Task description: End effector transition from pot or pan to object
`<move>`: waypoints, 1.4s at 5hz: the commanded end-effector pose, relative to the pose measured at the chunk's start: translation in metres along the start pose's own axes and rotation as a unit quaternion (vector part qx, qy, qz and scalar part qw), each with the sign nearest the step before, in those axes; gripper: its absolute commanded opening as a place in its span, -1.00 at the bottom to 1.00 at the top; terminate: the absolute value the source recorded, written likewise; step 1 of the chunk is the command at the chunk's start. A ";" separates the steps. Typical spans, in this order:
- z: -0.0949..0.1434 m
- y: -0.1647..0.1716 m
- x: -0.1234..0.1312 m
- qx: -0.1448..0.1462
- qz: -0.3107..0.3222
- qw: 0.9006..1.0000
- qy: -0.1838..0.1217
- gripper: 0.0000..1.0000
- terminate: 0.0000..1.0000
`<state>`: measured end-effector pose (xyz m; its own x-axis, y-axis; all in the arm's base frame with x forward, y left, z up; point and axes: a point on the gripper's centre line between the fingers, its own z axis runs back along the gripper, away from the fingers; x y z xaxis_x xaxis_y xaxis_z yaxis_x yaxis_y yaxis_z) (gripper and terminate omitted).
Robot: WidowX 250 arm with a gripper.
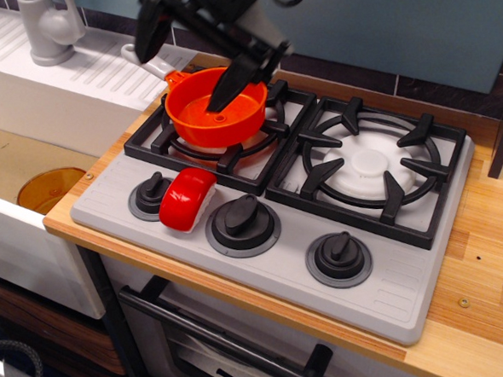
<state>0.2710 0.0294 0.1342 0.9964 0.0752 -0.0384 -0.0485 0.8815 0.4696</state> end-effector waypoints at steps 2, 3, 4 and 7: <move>-0.036 -0.024 0.014 -0.053 0.007 0.998 -0.040 1.00 -1.00; -0.045 -0.029 0.020 -0.074 -0.003 0.997 -0.037 1.00 -1.00; -0.058 -0.033 0.025 -0.088 -0.012 0.996 -0.027 1.00 -1.00; -0.084 -0.035 0.013 -0.129 -0.014 0.991 -0.013 1.00 -1.00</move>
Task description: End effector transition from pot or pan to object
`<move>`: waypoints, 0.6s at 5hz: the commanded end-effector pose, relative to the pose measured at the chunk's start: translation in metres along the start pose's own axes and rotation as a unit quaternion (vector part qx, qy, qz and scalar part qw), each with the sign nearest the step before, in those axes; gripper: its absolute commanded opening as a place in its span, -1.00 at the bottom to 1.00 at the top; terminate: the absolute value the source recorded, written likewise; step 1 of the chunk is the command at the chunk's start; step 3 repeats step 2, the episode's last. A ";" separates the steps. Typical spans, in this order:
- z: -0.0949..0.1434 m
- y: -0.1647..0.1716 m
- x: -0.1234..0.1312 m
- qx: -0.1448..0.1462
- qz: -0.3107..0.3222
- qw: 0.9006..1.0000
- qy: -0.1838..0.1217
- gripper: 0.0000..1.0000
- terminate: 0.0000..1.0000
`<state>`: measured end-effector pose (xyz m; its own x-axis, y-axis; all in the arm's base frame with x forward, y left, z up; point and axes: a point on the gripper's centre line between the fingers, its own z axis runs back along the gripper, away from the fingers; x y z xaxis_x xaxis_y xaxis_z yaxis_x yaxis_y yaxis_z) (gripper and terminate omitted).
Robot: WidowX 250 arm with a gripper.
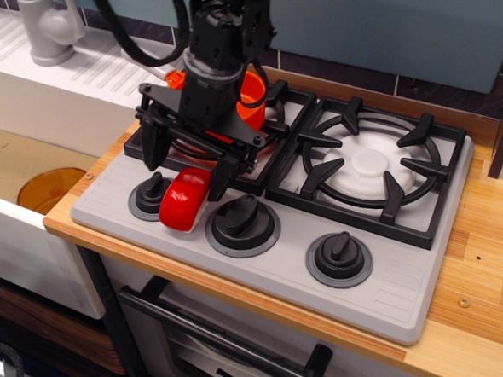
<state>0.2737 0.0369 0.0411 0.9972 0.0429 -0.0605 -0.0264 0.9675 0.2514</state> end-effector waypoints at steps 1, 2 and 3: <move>-0.005 -0.001 0.011 -0.029 0.002 1.000 -0.009 1.00 -1.00; -0.008 -0.008 0.022 -0.042 0.009 0.999 0.005 1.00 1.00; -0.008 -0.008 0.022 -0.042 0.009 0.999 0.005 1.00 1.00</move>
